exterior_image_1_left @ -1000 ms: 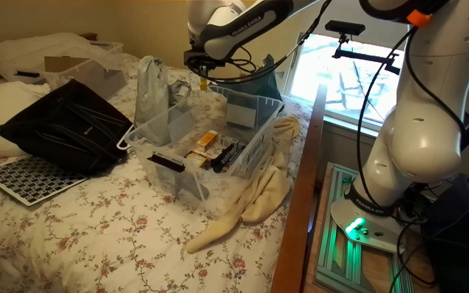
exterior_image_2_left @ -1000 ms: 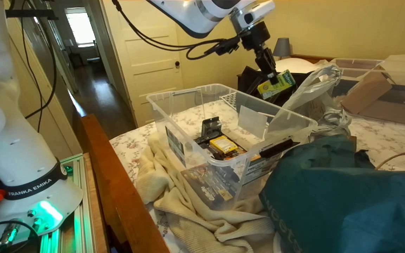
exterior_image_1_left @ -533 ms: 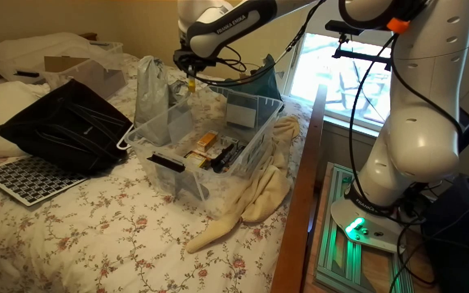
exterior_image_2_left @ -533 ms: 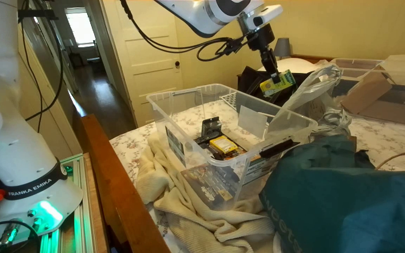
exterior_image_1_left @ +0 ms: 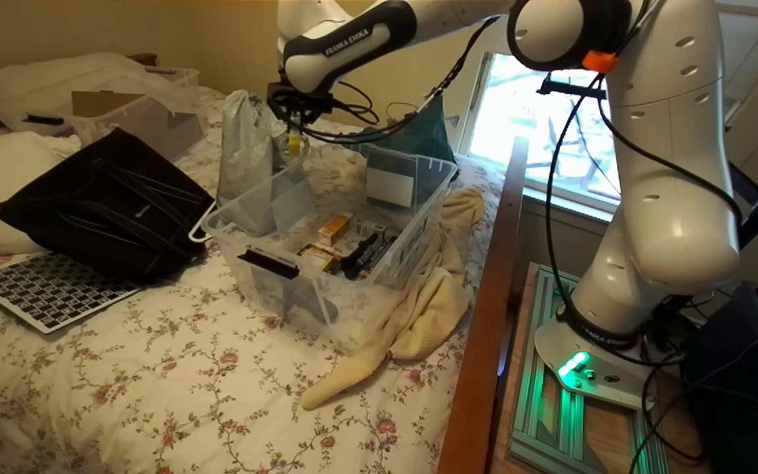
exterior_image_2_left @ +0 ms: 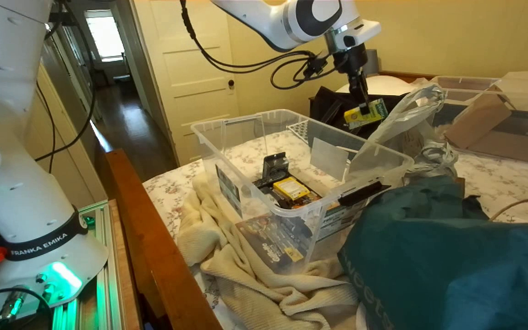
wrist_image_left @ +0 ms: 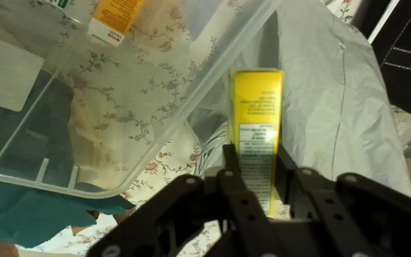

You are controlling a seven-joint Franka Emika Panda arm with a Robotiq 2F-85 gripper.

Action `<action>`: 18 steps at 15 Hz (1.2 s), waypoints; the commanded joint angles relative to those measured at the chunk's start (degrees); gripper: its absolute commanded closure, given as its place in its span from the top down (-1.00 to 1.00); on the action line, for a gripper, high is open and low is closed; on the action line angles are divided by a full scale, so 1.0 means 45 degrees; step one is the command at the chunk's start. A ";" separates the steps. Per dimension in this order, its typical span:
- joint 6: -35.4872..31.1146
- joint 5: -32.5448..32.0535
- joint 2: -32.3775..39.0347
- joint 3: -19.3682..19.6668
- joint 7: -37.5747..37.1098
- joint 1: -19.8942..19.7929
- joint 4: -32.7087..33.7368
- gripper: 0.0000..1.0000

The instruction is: Move the yellow box in the storage bin to the bed

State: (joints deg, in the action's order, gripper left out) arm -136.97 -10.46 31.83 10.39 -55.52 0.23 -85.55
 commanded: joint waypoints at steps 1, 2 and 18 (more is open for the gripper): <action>0.0992 0.1013 0.1121 -0.0147 0.0167 -0.0198 0.1709 -0.86; 0.1199 0.1170 0.1330 -0.0141 0.0112 -0.0205 0.1974 -0.86; 0.3717 0.2379 0.3255 -0.0151 -0.0406 -0.0507 0.4765 0.49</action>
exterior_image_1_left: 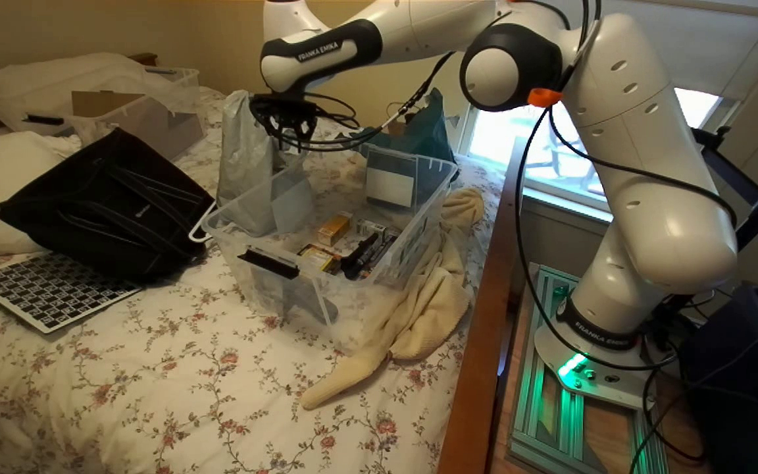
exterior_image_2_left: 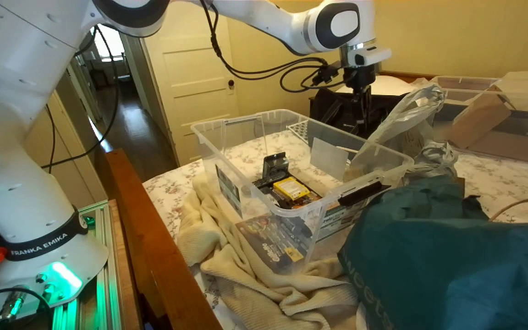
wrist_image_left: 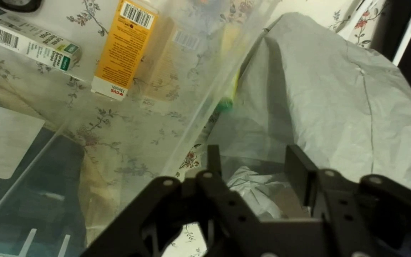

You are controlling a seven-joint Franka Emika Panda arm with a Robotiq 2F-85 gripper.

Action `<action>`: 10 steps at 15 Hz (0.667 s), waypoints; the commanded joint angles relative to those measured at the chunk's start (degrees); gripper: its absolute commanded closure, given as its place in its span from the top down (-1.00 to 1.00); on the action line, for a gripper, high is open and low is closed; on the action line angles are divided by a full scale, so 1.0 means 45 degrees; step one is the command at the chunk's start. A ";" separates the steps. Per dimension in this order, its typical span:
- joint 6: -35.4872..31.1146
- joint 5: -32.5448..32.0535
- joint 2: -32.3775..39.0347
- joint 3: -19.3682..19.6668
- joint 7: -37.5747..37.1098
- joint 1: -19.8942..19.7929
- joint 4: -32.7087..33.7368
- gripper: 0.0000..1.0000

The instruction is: Move the yellow box in the storage bin to the bed

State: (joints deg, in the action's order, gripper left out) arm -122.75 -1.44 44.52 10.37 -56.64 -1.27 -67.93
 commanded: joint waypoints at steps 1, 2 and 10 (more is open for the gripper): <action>0.0589 0.0380 0.0451 -0.0147 -0.0168 -0.0184 0.0887 0.62; 0.0596 0.0358 0.0446 -0.0134 -0.0207 -0.0173 0.0884 0.78; 0.0296 -0.0128 -0.0531 0.0099 -0.0050 0.0073 -0.0452 1.00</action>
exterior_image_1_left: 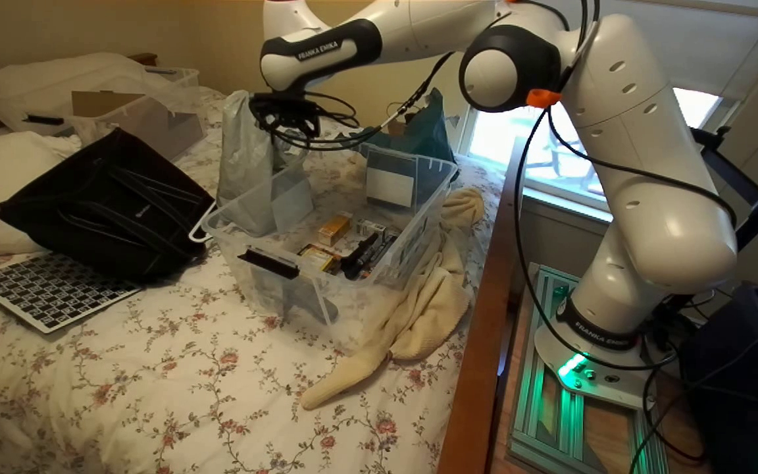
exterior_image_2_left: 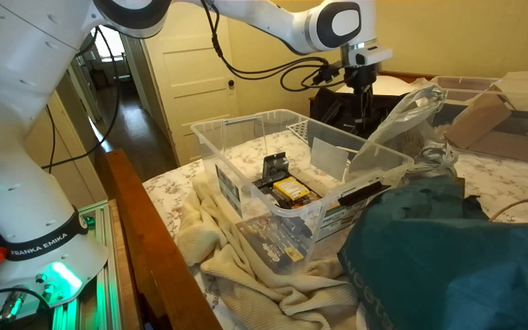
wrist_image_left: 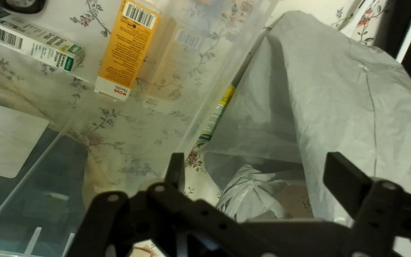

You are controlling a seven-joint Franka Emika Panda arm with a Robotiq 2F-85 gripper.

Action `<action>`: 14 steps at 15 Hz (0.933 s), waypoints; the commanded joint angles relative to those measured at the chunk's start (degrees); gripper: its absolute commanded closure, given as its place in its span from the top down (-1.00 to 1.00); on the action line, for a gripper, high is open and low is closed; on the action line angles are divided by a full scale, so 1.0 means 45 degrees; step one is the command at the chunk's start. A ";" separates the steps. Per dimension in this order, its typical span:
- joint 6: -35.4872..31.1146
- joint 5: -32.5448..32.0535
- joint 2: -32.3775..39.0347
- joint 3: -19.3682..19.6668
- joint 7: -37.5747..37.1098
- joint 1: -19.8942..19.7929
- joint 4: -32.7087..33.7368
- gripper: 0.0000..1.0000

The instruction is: Move the yellow box in the storage bin to the bed

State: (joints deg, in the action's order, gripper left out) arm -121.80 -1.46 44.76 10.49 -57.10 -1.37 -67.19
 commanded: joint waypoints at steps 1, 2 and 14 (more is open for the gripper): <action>0.0067 -0.0268 -0.0808 0.0154 0.0084 0.0160 -0.0918 1.00; -0.0020 -0.0405 -0.0995 0.0230 0.0119 0.0211 -0.1160 1.00; -0.2524 -0.1633 -0.4352 0.0137 0.3252 0.0193 -0.6474 1.00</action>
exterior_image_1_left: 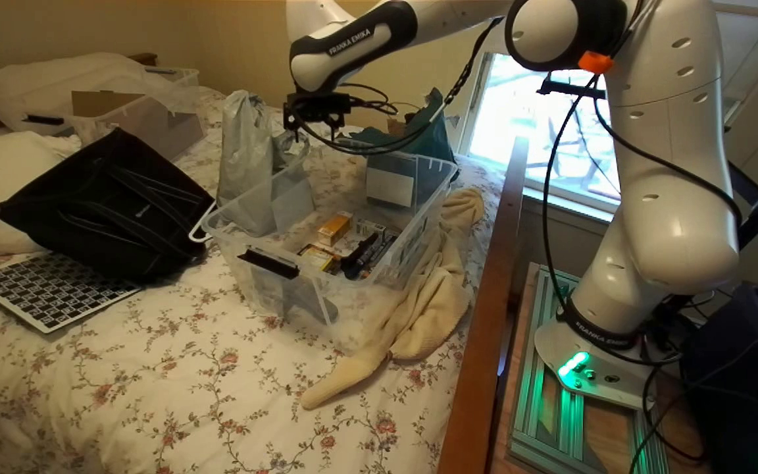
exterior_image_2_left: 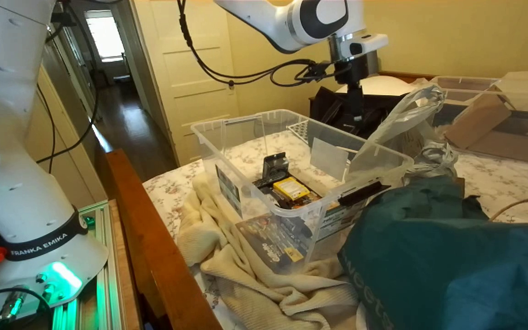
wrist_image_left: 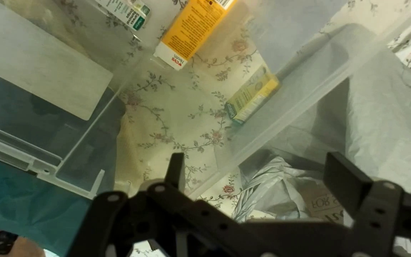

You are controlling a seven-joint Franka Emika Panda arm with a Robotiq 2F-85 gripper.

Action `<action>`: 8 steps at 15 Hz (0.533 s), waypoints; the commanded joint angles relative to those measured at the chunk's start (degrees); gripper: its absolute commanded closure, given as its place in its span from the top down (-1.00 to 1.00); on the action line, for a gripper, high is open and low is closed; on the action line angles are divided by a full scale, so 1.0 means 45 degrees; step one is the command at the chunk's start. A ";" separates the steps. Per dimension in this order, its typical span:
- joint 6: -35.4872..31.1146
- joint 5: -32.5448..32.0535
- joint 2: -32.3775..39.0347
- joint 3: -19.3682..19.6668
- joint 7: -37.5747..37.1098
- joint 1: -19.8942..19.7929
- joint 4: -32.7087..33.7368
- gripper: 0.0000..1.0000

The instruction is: Move the yellow box in the storage bin to the bed

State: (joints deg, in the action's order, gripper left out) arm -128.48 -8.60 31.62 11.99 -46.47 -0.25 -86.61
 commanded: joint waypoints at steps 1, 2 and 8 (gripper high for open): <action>-0.1295 -0.0032 -0.1693 -0.0193 0.1141 -0.0053 -0.2608 1.00; -0.1507 -0.0027 -0.1980 -0.0178 0.1371 -0.0047 -0.3049 1.00; -0.2250 -0.0299 -0.3442 -0.0010 0.2170 0.0003 -0.5306 1.00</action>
State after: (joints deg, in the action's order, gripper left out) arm -136.03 -8.60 21.43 11.89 -38.53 -0.29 -103.14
